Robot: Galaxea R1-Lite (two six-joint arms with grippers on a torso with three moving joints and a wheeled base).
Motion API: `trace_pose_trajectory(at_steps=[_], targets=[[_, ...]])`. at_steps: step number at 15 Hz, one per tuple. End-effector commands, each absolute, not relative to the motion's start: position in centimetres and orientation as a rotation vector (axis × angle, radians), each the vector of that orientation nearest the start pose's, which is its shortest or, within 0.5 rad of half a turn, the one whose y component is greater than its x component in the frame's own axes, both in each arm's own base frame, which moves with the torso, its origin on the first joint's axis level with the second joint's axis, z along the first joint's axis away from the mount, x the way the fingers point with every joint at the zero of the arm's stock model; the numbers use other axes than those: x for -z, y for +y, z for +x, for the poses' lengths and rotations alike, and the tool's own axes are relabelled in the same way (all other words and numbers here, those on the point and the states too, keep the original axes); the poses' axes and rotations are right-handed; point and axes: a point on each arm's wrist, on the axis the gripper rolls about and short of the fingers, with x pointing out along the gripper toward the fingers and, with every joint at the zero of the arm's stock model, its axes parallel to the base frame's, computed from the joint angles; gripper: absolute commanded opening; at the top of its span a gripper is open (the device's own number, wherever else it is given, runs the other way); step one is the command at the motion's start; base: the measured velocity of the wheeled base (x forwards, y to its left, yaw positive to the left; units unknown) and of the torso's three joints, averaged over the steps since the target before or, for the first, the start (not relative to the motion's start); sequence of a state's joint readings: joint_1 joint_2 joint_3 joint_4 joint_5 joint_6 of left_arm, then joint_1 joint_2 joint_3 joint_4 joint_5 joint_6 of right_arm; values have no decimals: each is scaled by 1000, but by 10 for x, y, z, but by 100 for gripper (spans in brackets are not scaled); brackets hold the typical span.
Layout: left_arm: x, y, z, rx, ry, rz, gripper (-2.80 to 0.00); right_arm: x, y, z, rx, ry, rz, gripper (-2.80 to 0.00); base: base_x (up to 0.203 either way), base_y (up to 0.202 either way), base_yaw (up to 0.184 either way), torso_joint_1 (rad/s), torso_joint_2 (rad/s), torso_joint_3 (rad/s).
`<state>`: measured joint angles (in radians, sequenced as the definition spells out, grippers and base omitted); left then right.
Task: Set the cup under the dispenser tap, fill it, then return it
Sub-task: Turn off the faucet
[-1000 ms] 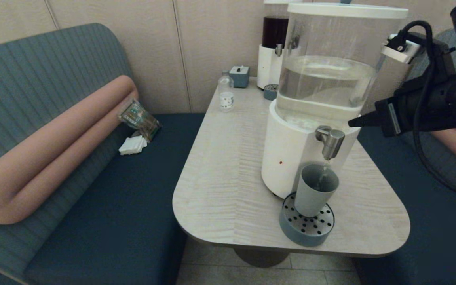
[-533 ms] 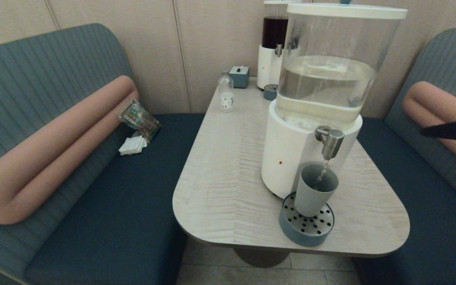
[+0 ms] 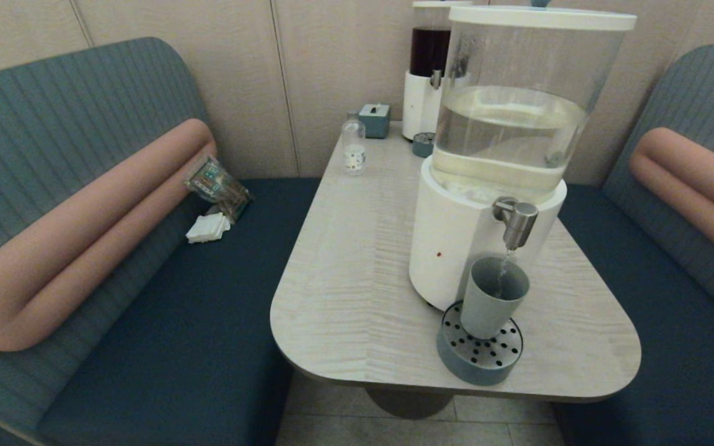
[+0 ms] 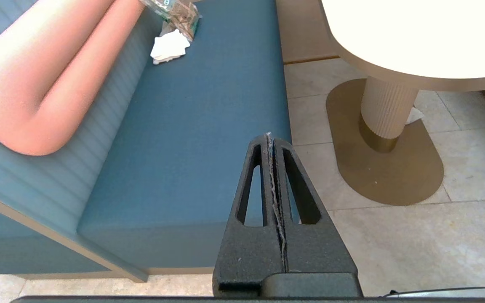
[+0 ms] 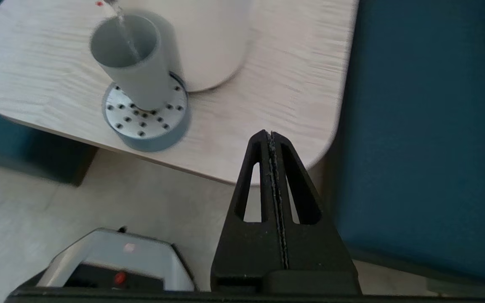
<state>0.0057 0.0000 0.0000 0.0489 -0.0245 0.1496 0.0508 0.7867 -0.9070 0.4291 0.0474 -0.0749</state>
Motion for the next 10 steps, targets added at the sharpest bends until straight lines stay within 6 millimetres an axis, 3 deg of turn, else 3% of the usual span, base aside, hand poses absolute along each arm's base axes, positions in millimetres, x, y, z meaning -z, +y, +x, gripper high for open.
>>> trace_pose_trajectory(at_steps=[1, 6, 10], targets=[[-70, -1, -23, 22, 49, 150, -280, -260, 0, 10, -42, 220, -83, -280, 0, 0, 0, 0, 0, 0], [-70, -1, -23, 22, 49, 150, -280, -226, -1, -28, 116, 133, -92, -280, 0, 0, 0, 0, 0, 0], [-70, -1, -23, 22, 49, 150, -280, -196, 0, -62, 95, 6, -89, -280, 0, 0, 0, 0, 0, 0]])
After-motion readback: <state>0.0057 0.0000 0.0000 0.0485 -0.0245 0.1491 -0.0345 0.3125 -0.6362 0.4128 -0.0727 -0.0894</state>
